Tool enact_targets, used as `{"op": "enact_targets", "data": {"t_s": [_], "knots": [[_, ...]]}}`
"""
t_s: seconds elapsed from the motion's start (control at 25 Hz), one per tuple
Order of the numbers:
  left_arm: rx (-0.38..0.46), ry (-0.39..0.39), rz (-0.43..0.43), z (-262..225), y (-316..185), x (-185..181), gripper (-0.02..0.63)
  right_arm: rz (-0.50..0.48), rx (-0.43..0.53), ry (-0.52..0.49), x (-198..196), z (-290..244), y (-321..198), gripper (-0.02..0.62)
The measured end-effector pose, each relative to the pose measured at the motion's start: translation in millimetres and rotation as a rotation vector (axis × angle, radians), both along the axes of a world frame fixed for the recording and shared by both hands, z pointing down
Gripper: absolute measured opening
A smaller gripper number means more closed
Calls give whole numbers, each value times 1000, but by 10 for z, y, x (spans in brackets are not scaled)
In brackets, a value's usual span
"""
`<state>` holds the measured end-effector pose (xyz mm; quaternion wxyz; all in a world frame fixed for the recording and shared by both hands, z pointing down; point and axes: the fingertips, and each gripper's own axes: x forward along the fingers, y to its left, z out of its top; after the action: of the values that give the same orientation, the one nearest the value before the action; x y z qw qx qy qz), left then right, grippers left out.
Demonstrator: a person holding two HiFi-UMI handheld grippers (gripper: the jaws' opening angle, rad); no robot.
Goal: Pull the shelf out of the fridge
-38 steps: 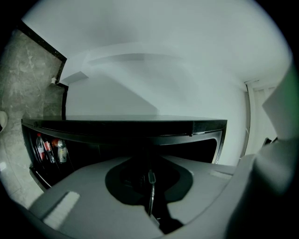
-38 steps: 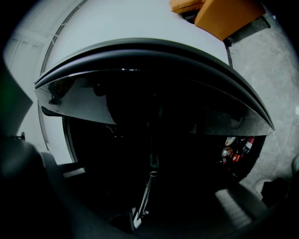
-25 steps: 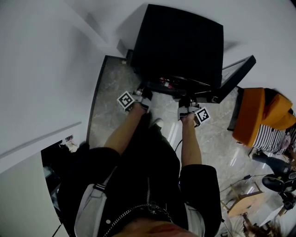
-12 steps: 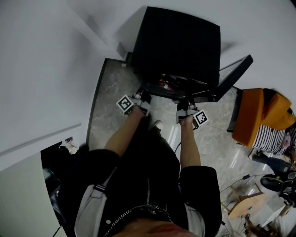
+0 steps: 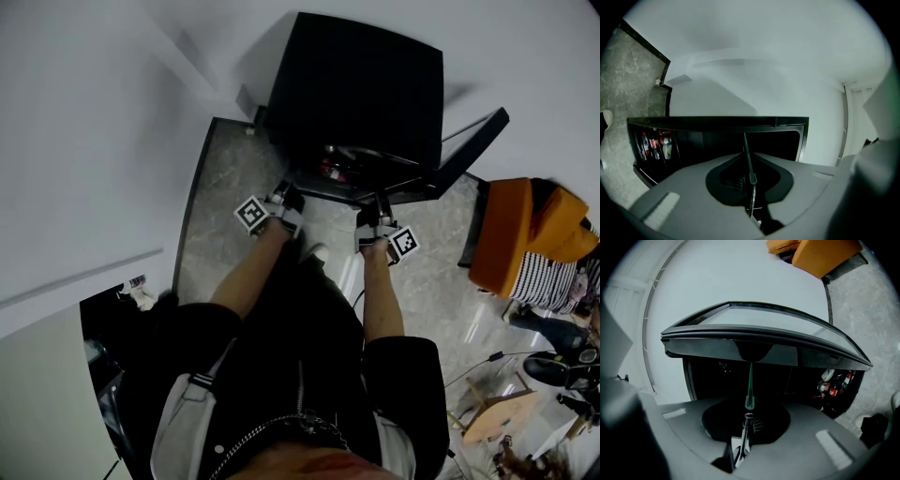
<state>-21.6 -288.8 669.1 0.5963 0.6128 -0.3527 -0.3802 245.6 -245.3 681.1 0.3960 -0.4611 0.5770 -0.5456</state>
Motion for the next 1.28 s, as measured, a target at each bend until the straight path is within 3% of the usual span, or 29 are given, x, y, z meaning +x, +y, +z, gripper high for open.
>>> {"op": "enact_targets", "data": {"t_s": [1.28], "knots": [[22, 11, -38, -142, 592, -87, 26, -37, 9, 27, -94, -87, 527, 28]]}}
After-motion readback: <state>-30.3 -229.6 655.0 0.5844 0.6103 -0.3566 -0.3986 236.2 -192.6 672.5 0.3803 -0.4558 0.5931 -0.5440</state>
